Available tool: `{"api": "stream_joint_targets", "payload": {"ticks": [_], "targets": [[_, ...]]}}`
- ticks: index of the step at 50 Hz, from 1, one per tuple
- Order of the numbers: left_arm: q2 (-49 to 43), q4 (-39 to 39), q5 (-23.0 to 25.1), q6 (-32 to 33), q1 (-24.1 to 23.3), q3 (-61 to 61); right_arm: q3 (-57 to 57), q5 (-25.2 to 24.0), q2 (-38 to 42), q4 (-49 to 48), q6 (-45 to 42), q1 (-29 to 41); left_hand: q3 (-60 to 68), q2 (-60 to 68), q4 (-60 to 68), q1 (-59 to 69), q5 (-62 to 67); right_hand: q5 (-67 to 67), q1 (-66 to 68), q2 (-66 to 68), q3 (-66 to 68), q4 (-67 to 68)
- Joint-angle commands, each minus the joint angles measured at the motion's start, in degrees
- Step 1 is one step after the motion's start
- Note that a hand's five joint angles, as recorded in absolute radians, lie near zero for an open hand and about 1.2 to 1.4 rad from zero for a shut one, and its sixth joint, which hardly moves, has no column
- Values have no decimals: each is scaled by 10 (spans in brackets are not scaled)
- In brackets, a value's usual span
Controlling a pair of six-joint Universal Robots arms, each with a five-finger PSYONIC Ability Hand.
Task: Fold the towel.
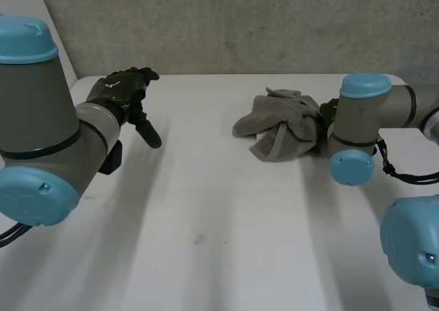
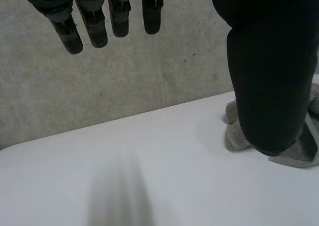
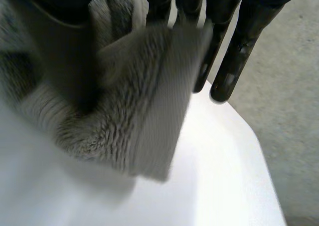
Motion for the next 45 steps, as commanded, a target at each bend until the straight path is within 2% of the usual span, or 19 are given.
{"api": "stream_joint_targets", "payload": {"ticks": [1, 3, 5, 6, 8, 9, 10, 11, 13, 14, 16, 24, 29, 38, 45], "targets": [[1, -1, 0, 0, 0, 0, 1, -8, -28, 2, -2, 0, 7, 7, 7, 2, -13, 298, 293, 298, 307, 307], [1, -1, 0, 0, 0, 0, 11, -19, -50, 5, 8, 0, 7, 7, 7, 2, -13, 298, 293, 298, 307, 307], [1, -1, 0, 0, 0, -1, 60, -54, -111, 9, 37, 6, 7, 7, 7, 2, -13, 298, 293, 298, 307, 307], [1, -1, 0, 0, 0, -1, 60, -54, -111, 9, 37, 6, 7, 7, 7, 2, -13, 298, 293, 298, 307, 307], [1, -1, 0, 0, -1, -1, 113, -88, -184, 7, 74, 10, 7, 7, 7, 2, -13, 298, 293, 298, 307, 307], [1, -1, 0, 0, -1, -2, 113, -88, -184, 7, 74, 10, 7, 7, 7, 2, -13, 298, 293, 298, 307, 307], [1, -1, 0, 0, -1, -2, 136, -108, -221, 5, 93, 11, 7, 7, 7, 2, -13, 298, 293, 298, 307, 307], [1, -1, 0, 0, -1, -2, 136, -109, -221, 5, 93, 11, 7, 7, 7, 2, -13, 298, 293, 298, 307, 307], [1, 0, 0, 0, -1, -5, 154, -146, -278, 8, 119, 18, 5, 6, 5, 0, -14, 298, 293, 298, 307, 307], [1, 0, 0, 0, -1, -5, 154, -146, -278, 8, 119, 18, 5, 6, 5, 0, -14, 298, 293, 298, 307, 307], [1, 0, 0, 0, -1, -5, 158, -171, -332, 8, 135, 32, 7, 7, 7, 2, -13, 298, 293, 298, 307, 307], [-3, 0, 1, 0, -1, -4, 147, -188, -442, 2, 173, 55, 7, 7, 7, 2, -13, 298, 293, 298, 307, 307], [-6, 1, 1, -3, -1, -3, 139, -189, -471, 4, 212, 61, 7, 7, 7, 2, -13, 298, 293, 298, 307, 307], [-6, 13, 4, -5, -1, -5, 151, -200, -477, 17, 217, 102, 7, 7, 7, 2, -13, 298, 293, 298, 307, 307], [-3, 11, 44, -7, -1, -17, 176, -194, -441, 40, 215, 130, 8, 9, 8, 3, -11, 298, 293, 298, 307, 307]]}}
